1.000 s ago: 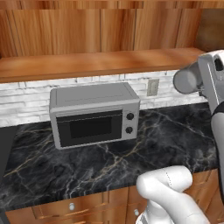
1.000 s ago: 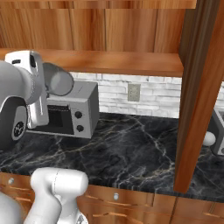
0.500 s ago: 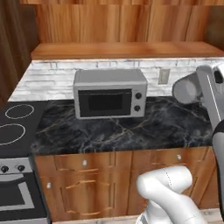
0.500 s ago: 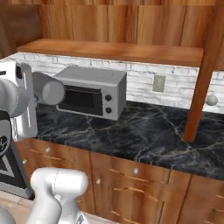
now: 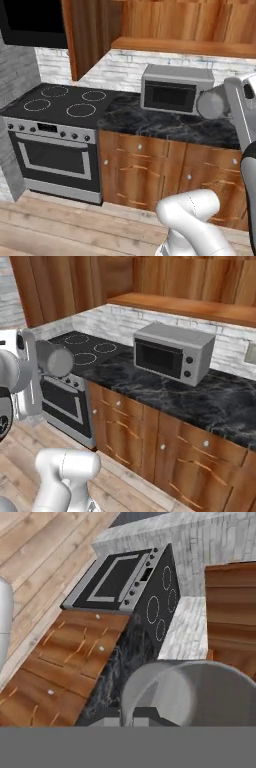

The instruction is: There is a bowl on the dining counter. Grab a lemon wedge from the fridge and place it in the bowl. Then get the liquor bottle and glass cup from the cabinet and place them next to the bowl.

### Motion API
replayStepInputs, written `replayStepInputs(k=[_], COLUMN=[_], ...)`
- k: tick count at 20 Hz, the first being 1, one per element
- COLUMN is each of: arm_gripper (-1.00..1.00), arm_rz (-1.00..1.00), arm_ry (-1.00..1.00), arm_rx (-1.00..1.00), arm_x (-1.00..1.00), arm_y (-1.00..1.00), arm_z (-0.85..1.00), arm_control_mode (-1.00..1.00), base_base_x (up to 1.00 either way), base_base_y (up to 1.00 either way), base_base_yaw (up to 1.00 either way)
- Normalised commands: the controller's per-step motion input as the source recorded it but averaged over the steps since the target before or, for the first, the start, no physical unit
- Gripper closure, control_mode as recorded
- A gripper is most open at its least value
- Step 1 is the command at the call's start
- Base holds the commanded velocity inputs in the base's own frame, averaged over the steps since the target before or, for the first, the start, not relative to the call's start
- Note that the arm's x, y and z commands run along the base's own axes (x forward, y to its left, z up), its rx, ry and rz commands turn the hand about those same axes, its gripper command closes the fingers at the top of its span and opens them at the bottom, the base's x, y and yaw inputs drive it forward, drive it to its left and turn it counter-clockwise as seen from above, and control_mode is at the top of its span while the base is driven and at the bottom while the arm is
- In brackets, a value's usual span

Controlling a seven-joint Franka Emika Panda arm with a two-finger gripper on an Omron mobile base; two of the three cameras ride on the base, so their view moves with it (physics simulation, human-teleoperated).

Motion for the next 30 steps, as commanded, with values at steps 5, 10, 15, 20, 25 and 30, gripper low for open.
replayStepInputs(k=[5, 10, 15, 20, 25, 30], arm_gripper=[1.00, 1.00, 1.00, 1.00, 1.00, 1.00], arm_rz=[0.00, 0.00, 0.00, 0.00, 0.00, 0.00], arm_ry=[0.00, 0.00, 0.00, 0.00, 0.00, 0.00], arm_rx=[0.00, 0.00, 0.00, 0.00, 0.00, 0.00], arm_x=[0.00, 0.00, 0.00, 0.00, 0.00, 0.00], arm_y=[0.00, 0.00, 0.00, 0.00, 0.00, 0.00], arm_z=[0.00, 0.00, 0.00, 0.00, 0.00, 0.00], arm_control_mode=[1.00, 1.00, 1.00, 1.00, 1.00, 1.00], base_base_x=[-0.81, -0.89, -0.98, -1.00, -1.00, -1.00], base_base_y=[0.21, 0.23, 0.27, 0.30, 0.27, 0.22], base_base_yaw=[0.56, 0.54, 0.50, 0.47, 0.40, 0.28])
